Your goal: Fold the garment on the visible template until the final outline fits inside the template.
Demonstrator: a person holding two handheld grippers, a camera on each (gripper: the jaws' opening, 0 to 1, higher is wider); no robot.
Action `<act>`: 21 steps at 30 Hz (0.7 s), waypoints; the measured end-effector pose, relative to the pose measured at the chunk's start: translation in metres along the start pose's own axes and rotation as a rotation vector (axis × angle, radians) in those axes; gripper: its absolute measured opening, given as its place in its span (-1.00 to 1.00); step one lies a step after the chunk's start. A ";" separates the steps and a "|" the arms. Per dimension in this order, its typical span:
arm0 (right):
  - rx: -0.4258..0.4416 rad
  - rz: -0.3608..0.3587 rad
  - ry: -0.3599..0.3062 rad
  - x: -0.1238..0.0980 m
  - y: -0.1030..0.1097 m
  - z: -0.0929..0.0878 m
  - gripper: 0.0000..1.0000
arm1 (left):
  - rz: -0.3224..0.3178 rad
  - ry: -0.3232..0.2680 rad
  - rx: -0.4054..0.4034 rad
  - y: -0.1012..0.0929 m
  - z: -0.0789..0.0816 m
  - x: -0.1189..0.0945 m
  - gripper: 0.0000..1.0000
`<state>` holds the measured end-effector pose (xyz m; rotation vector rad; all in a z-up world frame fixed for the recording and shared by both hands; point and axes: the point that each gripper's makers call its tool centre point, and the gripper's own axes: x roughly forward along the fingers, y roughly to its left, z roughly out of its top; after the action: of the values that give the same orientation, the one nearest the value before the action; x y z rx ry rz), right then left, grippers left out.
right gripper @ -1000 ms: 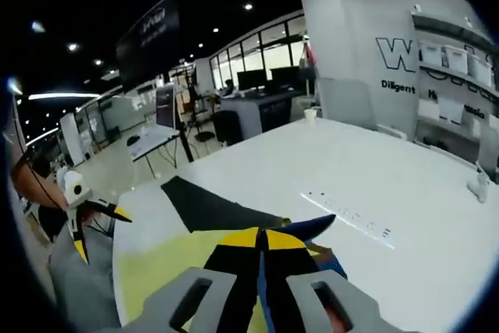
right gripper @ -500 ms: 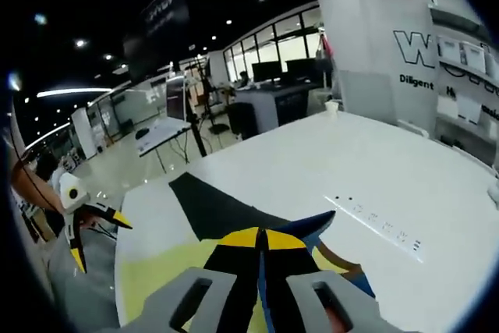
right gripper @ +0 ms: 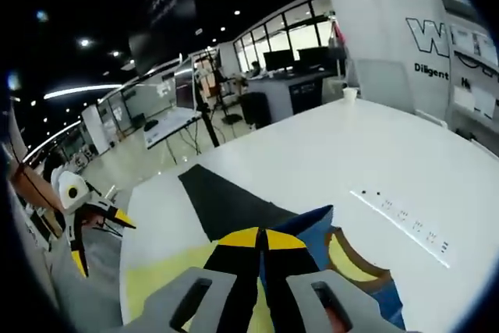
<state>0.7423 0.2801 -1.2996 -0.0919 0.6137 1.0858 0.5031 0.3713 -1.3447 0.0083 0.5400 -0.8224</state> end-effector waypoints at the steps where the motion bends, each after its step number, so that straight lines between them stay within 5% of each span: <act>1: -0.003 0.003 0.003 0.003 0.001 0.001 -1.00 | 0.000 -0.001 -0.002 0.000 0.000 0.000 0.97; 21: -0.024 0.006 0.169 0.052 -0.002 -0.048 -1.00 | 0.003 0.003 -0.015 0.004 -0.006 -0.002 0.97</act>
<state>0.7406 0.3033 -1.3670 -0.2043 0.7531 1.0984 0.5018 0.3764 -1.3493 -0.0039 0.5486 -0.8157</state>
